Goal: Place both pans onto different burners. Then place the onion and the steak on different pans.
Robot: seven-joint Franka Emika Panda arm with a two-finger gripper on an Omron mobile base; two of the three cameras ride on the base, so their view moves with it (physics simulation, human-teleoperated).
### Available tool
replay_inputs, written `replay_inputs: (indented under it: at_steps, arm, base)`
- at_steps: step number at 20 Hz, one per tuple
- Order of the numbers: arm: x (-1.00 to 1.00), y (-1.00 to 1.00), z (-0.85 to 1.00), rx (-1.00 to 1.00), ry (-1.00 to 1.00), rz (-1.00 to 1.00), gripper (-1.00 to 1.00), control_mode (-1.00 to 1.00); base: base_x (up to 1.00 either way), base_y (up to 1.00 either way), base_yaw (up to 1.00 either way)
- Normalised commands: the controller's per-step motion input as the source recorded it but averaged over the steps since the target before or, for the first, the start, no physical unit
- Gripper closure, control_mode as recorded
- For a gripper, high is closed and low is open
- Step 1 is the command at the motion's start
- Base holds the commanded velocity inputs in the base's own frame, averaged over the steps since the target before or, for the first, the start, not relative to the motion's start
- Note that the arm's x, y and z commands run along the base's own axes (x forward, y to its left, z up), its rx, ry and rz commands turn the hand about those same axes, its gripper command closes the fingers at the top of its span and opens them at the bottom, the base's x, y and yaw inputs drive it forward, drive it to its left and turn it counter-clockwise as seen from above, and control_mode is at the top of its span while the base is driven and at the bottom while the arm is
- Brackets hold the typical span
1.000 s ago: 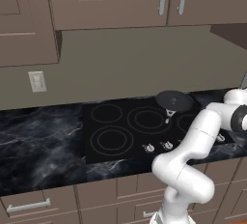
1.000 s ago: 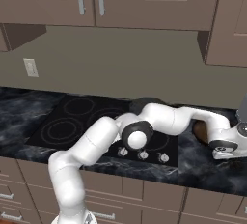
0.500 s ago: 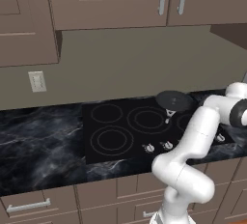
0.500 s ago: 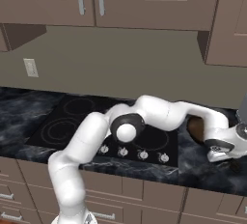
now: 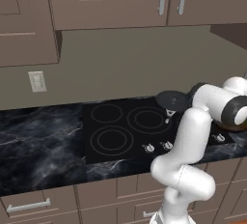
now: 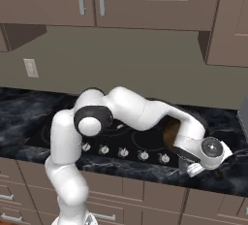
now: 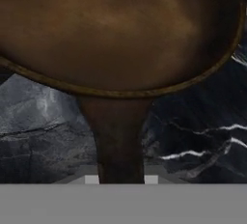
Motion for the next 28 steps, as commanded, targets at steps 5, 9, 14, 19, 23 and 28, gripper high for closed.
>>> replay_inputs:
  at_steps: [5,9,14,19,23,28]
  arm:
    - [-0.23,0.54,0.30,-0.20,-0.05,0.14,1.00,-1.00]
    - [0.00,0.27,0.32,-0.11,0.00,0.14,1.00,-1.00]
    - [0.04,0.02,0.25,-0.01,0.00,0.13,1.00,-1.00]
    - [0.10,0.00,0.17,0.00,0.00,0.03,1.00,-1.00]
    - [0.23,0.00,0.09,0.00,0.00,0.00,1.00,-1.00]
    - [0.32,0.04,0.00,0.02,0.01,0.00,1.00,-1.00]
  base:
    - [0.00,0.00,0.00]
    - [0.00,0.00,0.00]
    - [0.00,0.00,0.00]
    - [0.00,0.00,0.00]
    - [0.00,0.00,0.00]
    - [0.00,0.00,0.00]
